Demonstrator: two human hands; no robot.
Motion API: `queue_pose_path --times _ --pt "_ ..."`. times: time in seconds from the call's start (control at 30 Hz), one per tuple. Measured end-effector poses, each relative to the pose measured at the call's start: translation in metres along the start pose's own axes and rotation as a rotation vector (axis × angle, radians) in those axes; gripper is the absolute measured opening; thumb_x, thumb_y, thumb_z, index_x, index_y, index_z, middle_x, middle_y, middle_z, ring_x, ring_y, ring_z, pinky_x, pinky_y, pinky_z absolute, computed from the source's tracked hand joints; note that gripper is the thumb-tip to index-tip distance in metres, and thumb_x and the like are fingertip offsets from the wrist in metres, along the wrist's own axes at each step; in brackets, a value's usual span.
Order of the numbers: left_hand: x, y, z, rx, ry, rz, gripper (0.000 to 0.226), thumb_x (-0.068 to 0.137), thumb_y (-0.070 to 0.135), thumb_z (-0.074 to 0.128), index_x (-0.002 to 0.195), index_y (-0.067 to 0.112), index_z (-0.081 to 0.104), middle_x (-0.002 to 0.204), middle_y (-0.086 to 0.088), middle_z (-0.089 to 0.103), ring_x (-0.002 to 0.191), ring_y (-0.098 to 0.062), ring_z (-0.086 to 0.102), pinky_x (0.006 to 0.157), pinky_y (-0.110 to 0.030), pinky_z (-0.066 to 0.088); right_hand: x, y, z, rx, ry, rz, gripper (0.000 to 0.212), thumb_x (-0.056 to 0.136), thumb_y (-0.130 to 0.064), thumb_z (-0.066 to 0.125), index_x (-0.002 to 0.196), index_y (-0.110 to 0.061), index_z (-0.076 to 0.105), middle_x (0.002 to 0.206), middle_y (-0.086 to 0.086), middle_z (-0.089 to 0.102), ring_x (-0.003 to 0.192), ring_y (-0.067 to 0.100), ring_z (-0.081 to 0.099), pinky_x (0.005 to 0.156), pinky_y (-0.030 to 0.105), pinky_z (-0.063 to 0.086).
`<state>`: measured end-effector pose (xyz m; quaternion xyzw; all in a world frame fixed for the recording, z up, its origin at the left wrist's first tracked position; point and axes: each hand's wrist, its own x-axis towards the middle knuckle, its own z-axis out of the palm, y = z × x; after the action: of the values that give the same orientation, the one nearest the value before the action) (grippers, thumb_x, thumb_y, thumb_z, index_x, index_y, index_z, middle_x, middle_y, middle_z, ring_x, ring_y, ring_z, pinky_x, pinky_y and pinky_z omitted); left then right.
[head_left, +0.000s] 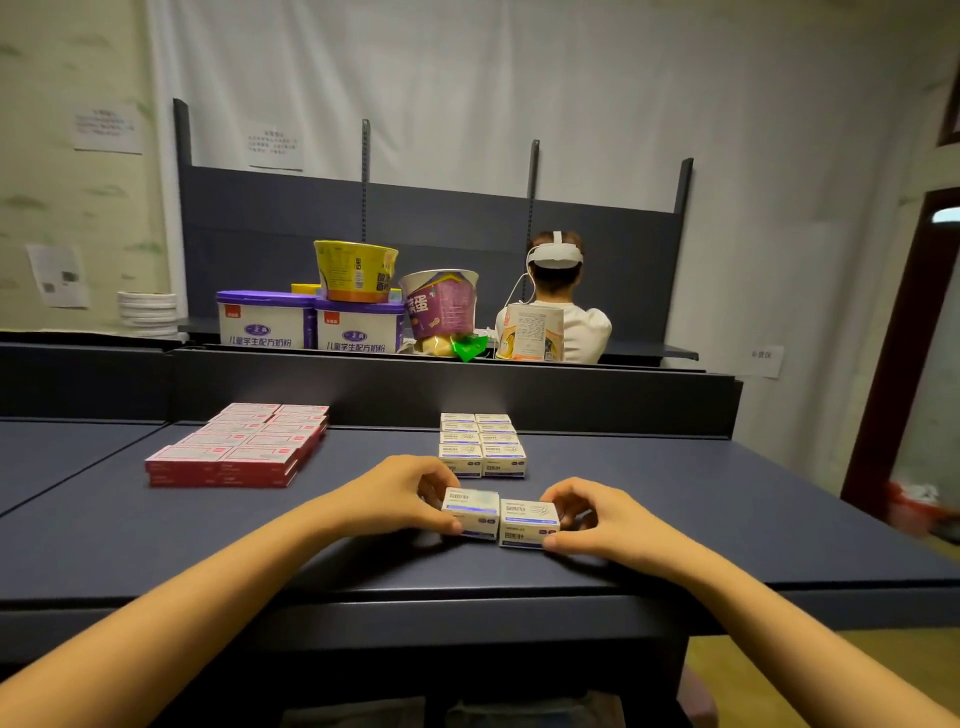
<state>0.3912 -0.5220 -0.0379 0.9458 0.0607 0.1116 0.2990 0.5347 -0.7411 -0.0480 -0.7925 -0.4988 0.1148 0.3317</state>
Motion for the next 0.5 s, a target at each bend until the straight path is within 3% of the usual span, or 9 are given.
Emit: queue_pose_path --times 0.13,0.27,0.5 --pt "0.010 -0.003 -0.007 -0.101 0.164 -0.032 0.041 0.073 0.023 0.078 0.109 0.014 0.061 0.100 -0.001 0.069 0.085 -0.010 0.066 0.077 -0.018 0.052 -0.002 0.002 0.000 0.023 0.047 -0.014 0.032 0.079 -0.031 0.069 0.107 -0.031 0.053 0.103 -0.014 0.059 0.092 0.007 0.059 0.074 0.011 0.051" --pt "0.027 -0.007 -0.009 -0.075 0.181 -0.088 0.046 0.075 0.025 0.076 0.115 0.009 0.059 0.109 -0.007 0.068 0.096 -0.018 0.065 0.087 -0.029 0.052 -0.003 0.004 0.000 0.032 0.068 -0.032 0.032 0.079 -0.030 0.070 0.106 -0.033 0.053 0.103 -0.014 0.061 0.094 0.007 0.060 0.078 0.013 0.052" --pt "0.036 -0.016 0.007 -0.056 0.191 -0.147 0.047 0.072 0.025 0.079 0.110 0.013 0.053 0.106 -0.008 0.066 0.092 -0.019 0.064 0.081 -0.024 0.049 -0.003 0.002 -0.008 0.047 0.099 -0.074 0.030 0.080 -0.026 0.070 0.103 -0.036 0.054 0.102 -0.017 0.063 0.096 0.006 0.061 0.080 0.015 0.052"
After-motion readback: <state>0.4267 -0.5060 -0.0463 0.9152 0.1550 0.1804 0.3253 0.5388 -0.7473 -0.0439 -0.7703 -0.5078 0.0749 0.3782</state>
